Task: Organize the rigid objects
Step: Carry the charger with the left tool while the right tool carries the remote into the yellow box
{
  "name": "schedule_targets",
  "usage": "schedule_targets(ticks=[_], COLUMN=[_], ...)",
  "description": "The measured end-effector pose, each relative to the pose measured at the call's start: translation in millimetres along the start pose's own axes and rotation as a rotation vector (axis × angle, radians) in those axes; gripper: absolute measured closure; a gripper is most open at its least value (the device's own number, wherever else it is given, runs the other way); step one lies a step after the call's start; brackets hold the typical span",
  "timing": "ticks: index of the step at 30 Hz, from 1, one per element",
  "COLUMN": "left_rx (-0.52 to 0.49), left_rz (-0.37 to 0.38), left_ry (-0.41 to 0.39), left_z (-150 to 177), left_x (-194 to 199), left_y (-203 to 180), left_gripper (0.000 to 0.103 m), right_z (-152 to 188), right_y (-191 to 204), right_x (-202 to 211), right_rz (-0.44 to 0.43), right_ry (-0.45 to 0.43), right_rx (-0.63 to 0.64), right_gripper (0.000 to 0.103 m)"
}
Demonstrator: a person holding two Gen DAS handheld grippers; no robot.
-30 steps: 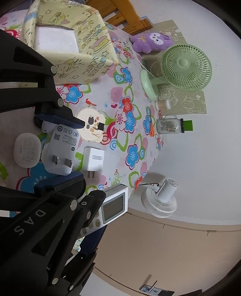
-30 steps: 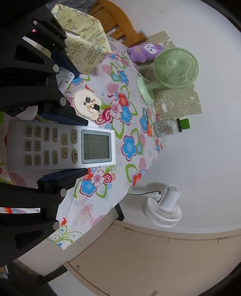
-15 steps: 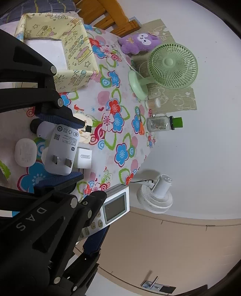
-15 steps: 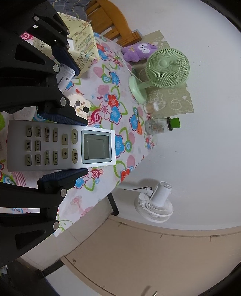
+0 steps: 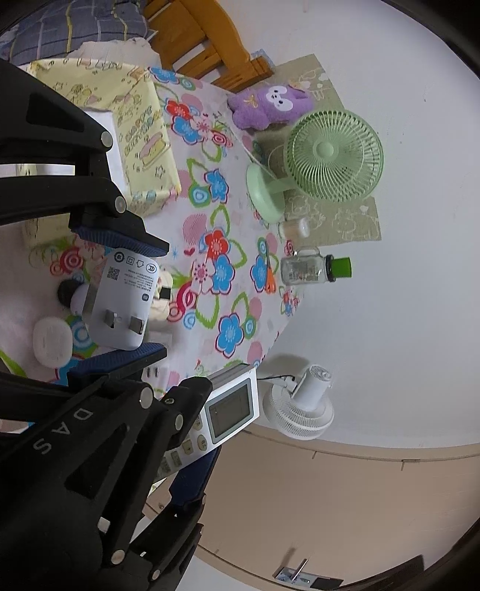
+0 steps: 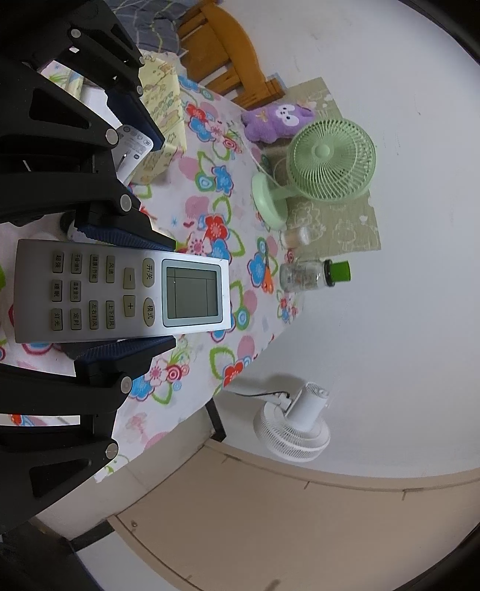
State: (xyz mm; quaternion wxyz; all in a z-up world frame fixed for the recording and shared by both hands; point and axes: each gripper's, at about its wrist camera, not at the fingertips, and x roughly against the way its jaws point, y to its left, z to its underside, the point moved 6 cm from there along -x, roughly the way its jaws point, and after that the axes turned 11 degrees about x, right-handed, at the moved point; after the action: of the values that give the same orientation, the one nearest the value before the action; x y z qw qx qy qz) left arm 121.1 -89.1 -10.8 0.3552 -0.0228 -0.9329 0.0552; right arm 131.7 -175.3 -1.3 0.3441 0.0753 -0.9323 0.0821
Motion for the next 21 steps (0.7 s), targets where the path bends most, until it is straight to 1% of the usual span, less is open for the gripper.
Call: schedule_targets(ticks=[6, 9, 21], left_rx=[-0.010, -0.012, 0.032], left_rz=[-0.016, -0.021, -0.049], left_ry=[-0.002, -0.002, 0.018], left_z=[-4.8, -6.4, -3.8], left_x=[5.6, 7.7, 9.7], left_y=[17.4, 25.9, 73.0], left_gripper=[0.053, 0.053, 0.053], right_z=[-9.1, -14.0, -21.3], right_y=[22.2, 31.4, 75.8], right_x=[-1.3, -0.9, -10.3], right_rz=[-0.030, -0.023, -0.046], right_ry=[0.008, 0.007, 0.033], right_rx=[0.023, 0.044, 0.109], right_gripper=[0.056, 0.056, 0.056])
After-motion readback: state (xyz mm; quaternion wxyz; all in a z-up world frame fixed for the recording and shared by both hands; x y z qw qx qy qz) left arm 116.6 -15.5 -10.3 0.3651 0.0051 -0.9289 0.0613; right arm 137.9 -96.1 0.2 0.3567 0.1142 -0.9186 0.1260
